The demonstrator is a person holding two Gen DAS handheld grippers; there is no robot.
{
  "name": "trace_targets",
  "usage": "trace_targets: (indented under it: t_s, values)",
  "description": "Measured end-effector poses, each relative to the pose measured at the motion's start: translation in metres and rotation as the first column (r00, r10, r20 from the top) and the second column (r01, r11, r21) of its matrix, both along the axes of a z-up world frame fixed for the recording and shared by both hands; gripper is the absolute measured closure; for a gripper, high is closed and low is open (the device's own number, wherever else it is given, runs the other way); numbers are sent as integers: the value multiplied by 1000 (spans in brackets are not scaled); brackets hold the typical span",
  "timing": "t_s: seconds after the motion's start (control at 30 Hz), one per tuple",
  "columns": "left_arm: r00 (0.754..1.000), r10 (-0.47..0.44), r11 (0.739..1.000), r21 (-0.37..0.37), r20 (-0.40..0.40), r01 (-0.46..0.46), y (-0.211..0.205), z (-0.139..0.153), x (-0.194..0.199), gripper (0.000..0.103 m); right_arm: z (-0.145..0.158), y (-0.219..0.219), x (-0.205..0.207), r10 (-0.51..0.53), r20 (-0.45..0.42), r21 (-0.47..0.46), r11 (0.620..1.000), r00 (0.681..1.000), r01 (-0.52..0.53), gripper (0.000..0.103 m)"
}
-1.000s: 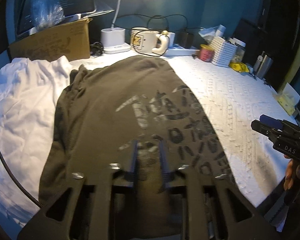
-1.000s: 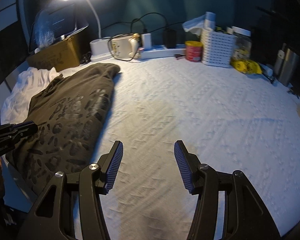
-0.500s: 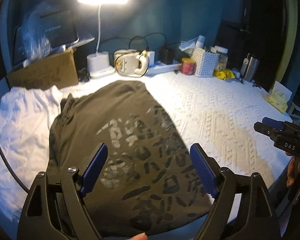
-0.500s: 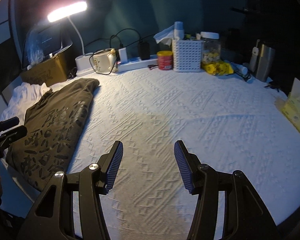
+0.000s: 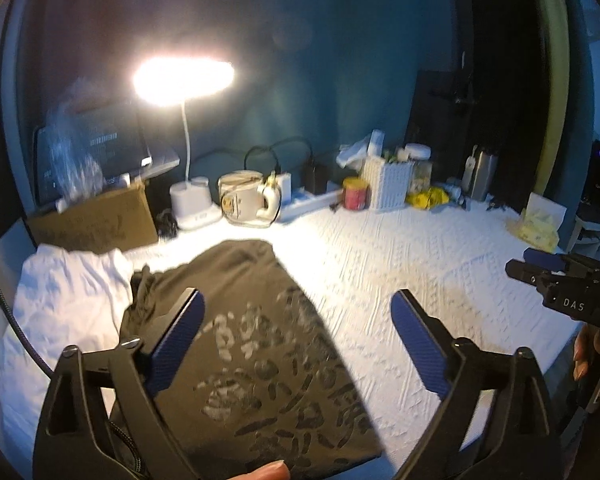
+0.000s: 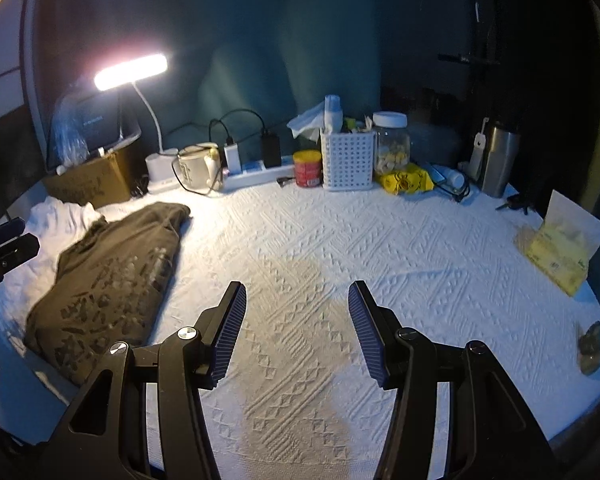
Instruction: Fold small clothes
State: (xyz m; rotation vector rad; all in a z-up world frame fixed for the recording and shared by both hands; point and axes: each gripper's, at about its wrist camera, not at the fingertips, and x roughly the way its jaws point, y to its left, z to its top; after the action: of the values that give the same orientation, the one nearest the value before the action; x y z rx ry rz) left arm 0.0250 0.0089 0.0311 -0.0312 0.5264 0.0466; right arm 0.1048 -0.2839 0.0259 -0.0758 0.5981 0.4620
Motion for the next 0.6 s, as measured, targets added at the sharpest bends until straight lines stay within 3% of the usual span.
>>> trace_targets:
  t_s: [0.3, 0.5, 0.6]
  values:
    - [994, -23, 999, 48, 104, 18, -7, 32, -9, 8, 41, -9, -20, -13, 104, 9, 1000, 995, 12, 46]
    - [986, -2, 1000, 4, 168, 2, 1, 57, -21, 8, 70, -5, -38, 5, 186, 8, 1000, 983, -6, 46]
    - [978, 24, 999, 39, 209, -33, -1, 67, -28, 1, 83, -2, -47, 14, 215, 9, 1000, 976, -16, 46]
